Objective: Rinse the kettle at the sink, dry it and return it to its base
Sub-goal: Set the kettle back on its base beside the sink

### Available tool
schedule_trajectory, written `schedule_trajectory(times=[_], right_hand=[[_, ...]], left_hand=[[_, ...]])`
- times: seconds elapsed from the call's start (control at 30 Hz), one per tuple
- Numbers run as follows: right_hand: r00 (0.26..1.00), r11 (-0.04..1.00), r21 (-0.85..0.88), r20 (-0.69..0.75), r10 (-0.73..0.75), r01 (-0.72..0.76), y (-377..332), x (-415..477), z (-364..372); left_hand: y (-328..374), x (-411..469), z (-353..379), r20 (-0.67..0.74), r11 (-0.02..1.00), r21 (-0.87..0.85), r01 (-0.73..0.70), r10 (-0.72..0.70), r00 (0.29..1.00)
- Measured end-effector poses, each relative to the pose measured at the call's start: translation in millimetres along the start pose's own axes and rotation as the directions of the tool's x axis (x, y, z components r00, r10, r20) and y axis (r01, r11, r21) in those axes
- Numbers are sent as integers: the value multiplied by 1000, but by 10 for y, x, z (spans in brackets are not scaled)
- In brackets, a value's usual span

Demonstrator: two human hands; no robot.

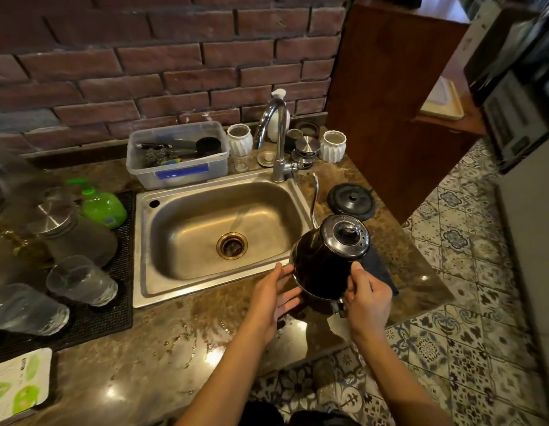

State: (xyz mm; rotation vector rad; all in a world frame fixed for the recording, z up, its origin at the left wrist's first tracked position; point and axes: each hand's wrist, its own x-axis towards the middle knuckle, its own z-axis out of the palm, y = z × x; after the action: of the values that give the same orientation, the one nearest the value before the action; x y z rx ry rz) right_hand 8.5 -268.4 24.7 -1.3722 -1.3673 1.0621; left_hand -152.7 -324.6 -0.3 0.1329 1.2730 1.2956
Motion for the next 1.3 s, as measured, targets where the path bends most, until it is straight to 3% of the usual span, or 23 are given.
schedule_trajectory(times=[0.6, 0.93, 1.3], right_hand=[[996, 996, -62, 61, -60, 64, -11, 2049, -826], [988, 1000, -12, 157, -8, 10, 213, 2951, -644], [979, 1000, -16, 200, 29, -27, 394, 3325, -381]], left_hand=[[150, 1149, 1822, -65, 995, -89, 41, -47, 997], [400, 1836, 2178, -166, 996, -93, 18, -34, 985], [454, 2281, 2193, -230, 991, -126, 44, -73, 970]])
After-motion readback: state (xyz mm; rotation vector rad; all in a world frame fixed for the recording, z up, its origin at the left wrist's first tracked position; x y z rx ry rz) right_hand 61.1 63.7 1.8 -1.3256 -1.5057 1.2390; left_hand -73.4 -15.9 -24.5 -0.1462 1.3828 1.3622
